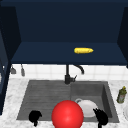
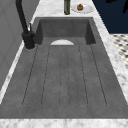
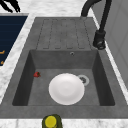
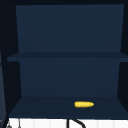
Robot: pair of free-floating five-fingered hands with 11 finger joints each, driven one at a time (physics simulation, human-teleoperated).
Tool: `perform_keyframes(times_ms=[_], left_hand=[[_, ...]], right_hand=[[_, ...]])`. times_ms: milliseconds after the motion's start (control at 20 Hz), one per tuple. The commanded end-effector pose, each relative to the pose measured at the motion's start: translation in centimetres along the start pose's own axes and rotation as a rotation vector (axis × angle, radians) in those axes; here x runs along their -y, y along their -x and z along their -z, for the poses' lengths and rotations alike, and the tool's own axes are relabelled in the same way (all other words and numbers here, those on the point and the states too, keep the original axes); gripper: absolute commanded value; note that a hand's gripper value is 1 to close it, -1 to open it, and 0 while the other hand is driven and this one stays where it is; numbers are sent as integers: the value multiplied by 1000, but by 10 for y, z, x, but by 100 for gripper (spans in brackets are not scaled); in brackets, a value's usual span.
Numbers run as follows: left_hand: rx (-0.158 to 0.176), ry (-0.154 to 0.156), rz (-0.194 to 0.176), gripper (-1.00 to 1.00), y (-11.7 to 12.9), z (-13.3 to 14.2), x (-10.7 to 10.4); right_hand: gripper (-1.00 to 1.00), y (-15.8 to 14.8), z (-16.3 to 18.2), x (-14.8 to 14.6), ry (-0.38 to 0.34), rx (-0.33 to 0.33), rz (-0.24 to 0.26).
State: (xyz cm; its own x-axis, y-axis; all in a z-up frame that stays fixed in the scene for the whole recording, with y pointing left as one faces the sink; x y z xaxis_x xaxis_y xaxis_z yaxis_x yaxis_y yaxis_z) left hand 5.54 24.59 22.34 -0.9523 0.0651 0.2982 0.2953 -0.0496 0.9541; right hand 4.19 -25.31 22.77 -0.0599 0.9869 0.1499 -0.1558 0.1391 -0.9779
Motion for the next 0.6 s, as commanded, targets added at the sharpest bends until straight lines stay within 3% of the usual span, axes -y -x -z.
perform_keyframes(times_ms=[0,550], left_hand=[[0,0,0,0,0,0,0],[0,0,0,0,0,0,0]], right_hand=[[-100,0,0,0,0,0,0],[-100,0,8,4,-1,1,2]])
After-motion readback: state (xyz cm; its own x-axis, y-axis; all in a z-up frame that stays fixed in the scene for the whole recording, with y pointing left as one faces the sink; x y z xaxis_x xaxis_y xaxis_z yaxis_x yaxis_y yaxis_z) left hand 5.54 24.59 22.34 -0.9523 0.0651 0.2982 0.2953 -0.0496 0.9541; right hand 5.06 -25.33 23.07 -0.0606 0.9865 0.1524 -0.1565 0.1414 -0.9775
